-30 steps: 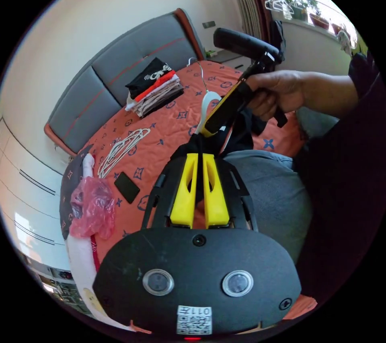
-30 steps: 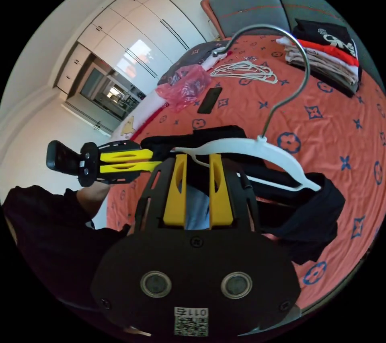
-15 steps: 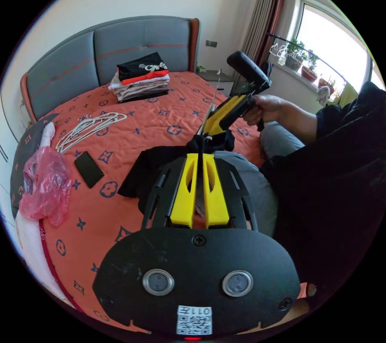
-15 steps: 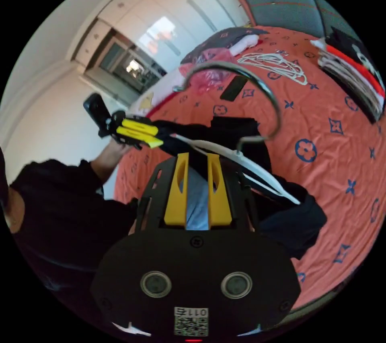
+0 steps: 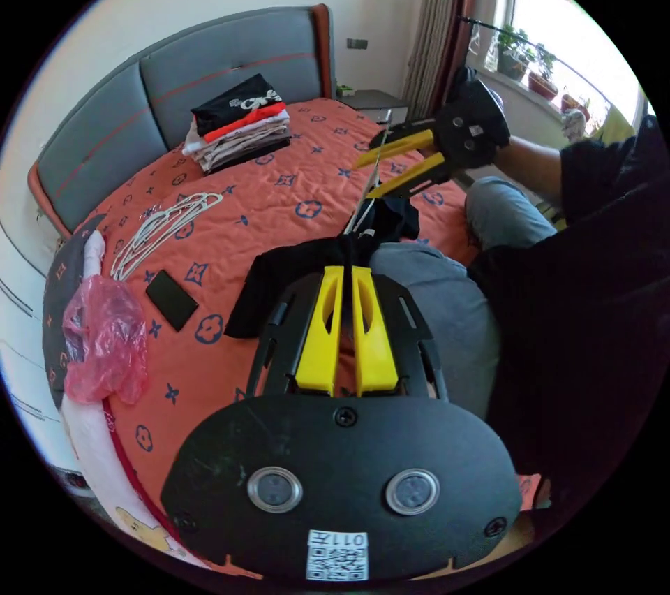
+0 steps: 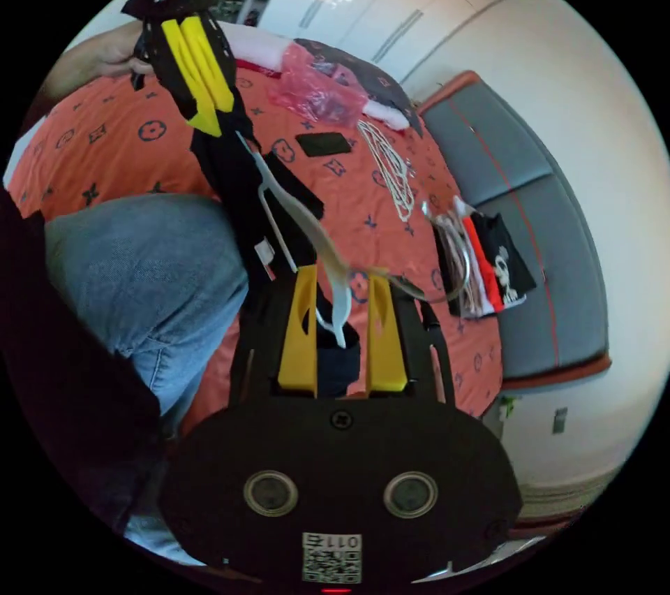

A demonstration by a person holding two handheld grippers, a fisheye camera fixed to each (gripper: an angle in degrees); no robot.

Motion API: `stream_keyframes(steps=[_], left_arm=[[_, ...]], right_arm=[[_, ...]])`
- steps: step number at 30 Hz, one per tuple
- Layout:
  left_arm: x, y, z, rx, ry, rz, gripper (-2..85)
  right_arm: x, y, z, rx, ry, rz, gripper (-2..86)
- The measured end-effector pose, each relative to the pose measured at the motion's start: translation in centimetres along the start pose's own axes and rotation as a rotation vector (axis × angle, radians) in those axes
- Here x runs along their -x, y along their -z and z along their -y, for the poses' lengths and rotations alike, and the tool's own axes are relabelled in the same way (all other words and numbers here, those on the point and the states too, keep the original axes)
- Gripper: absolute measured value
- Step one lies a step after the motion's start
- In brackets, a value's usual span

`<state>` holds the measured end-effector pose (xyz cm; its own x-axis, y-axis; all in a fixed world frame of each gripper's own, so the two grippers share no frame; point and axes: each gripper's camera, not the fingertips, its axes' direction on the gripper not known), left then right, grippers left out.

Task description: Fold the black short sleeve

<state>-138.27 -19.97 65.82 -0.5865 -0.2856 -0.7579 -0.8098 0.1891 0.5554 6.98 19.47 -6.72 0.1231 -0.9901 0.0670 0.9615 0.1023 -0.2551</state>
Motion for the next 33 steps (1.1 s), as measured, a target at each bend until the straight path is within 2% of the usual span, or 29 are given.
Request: stream_keyframes(steps=[4, 6, 9, 13, 19, 21, 25, 27, 30, 31, 33], left_arm=[[-0.9, -0.5, 0.1, 0.063, -0.075, 0.048, 0.7], [-0.9, -0.9, 0.2, 0.093, -0.073, 0.074, 1.7], [-0.6, -0.8, 0.4, 0.090, -0.044, 0.112, 4.3], [-0.1, -0.4, 1.0, 0.095, -0.051, 0.175, 8.9], [-1.2, -0.5, 4.0, 0.155, -0.195, 0.236, 16.6], [-1.9, 0.0, 5.2, 0.148, -0.207, 0.401, 18.5], [-2.9, -0.4, 6.4, 0.171, -0.298, 0.538, 18.0], [-2.9, -3.1, 7.6, 0.291, -0.356, 0.492, 14.5], [-3.0, -5.2, 8.9, 0.329, -0.434, 0.479, 5.4], [-2.8, -5.3, 9.2, 0.331, -0.428, 0.445, 4.7], [-0.9, -5.5, 10.8, 0.338, -0.340, 0.215, 2.4]], right_arm=[[-2.2, 0.7, 1.8, -0.039, 0.127, 0.170, 3.7], [-4.0, 1.0, 2.3, -0.013, 0.251, 0.360, 1.6], [-6.1, 1.7, 2.7, 0.011, 0.288, 0.455, 1.6], [-8.1, 3.4, 2.5, 0.010, 0.307, 0.453, 1.9], [-11.3, 5.8, 2.1, 0.004, 0.277, 0.415, 2.2], [-12.1, 6.1, 1.8, 0.033, 0.292, 0.408, 2.1], [-12.9, 6.7, 1.2, 0.042, 0.303, 0.400, 2.0], [-13.7, 7.6, 1.1, 0.021, 0.314, 0.403, 2.1], [-14.5, 8.0, 1.0, 0.052, 0.348, 0.349, 2.6], [-14.8, 8.0, 0.8, 0.059, 0.353, 0.343, 2.7], [-15.8, 8.1, -0.1, 0.072, 0.364, 0.346, 3.0]])
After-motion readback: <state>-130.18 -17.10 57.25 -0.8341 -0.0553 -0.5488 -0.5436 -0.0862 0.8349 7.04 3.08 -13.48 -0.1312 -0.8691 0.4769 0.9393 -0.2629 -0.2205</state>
